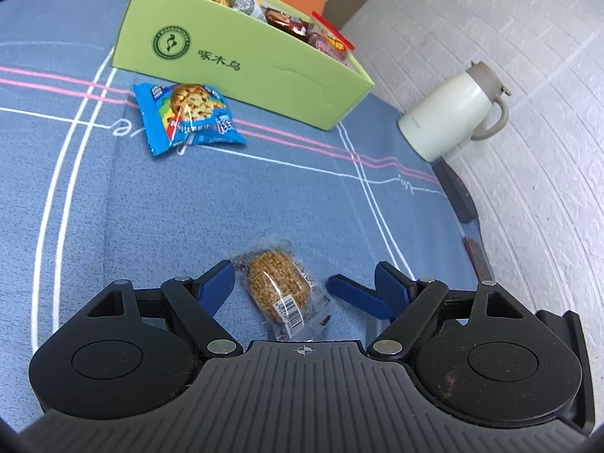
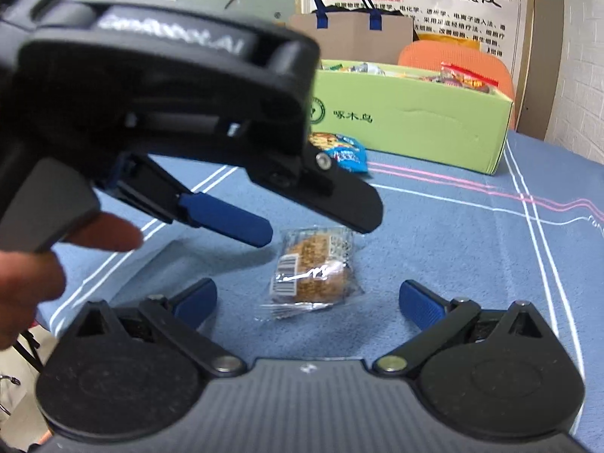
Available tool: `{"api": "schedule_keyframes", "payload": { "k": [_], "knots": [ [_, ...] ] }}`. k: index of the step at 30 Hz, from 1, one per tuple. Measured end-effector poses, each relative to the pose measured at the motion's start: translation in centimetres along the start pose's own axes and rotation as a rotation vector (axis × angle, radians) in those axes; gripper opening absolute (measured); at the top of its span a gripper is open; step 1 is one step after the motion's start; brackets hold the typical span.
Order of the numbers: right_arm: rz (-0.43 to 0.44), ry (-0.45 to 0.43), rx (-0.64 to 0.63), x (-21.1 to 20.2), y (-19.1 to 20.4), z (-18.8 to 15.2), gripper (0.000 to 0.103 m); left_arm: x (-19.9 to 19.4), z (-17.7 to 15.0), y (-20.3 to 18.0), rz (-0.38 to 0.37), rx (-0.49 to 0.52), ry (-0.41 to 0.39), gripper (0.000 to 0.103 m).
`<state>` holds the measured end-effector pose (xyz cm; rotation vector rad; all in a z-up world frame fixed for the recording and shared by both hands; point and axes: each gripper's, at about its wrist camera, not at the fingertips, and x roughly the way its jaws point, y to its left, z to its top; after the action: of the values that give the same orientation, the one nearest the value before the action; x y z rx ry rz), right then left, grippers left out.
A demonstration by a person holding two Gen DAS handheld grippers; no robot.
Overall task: Organize snacks
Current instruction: 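Move the left tool to the clear-wrapped round biscuit and grasp it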
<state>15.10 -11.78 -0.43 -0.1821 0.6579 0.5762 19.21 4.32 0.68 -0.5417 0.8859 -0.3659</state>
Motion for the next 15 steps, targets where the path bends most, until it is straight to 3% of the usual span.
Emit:
{"api": "schedule_keyframes", "payload": {
  "k": [6,15],
  "knots": [
    [0.011,-0.001,-0.016,-0.07,0.08,-0.17,0.102,0.61,-0.34,-0.56,0.028,0.042,0.01,0.068],
    [0.007,-0.031,-0.009,-0.69,-0.12,0.32,0.1,0.74,-0.28,0.15,0.009,0.004,0.016,0.063]
  ]
}}
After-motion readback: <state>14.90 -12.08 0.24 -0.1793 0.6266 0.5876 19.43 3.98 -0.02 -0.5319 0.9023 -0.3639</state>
